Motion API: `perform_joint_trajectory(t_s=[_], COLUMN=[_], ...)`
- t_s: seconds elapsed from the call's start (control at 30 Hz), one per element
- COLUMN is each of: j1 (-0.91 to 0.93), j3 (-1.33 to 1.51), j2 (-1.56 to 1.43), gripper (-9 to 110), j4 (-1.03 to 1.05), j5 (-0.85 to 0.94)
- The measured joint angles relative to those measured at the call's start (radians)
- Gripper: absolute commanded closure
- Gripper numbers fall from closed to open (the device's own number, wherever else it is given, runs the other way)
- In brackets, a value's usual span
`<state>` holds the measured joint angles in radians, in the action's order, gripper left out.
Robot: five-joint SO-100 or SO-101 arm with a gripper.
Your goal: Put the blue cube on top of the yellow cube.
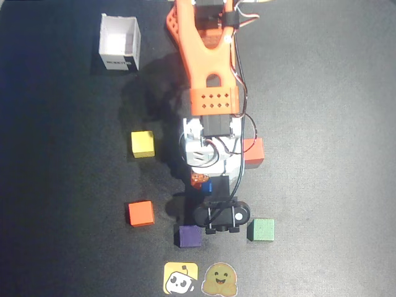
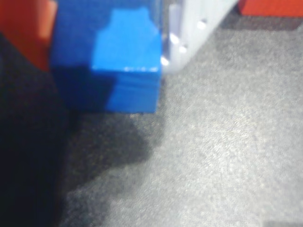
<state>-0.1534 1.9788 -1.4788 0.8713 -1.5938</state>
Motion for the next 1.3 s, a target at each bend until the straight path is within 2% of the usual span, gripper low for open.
perform_joint_trajectory(t_s=[0.2,0.6,1.3], j1=[0.031,0.107,0.324], j3=[0.0,-0.109,0.052], j2=[-0.025,-0.146,-0.351], gripper=[101,101,101], j4=[0.032,0.236,0.278], j5=[0.008,0.02,0.334])
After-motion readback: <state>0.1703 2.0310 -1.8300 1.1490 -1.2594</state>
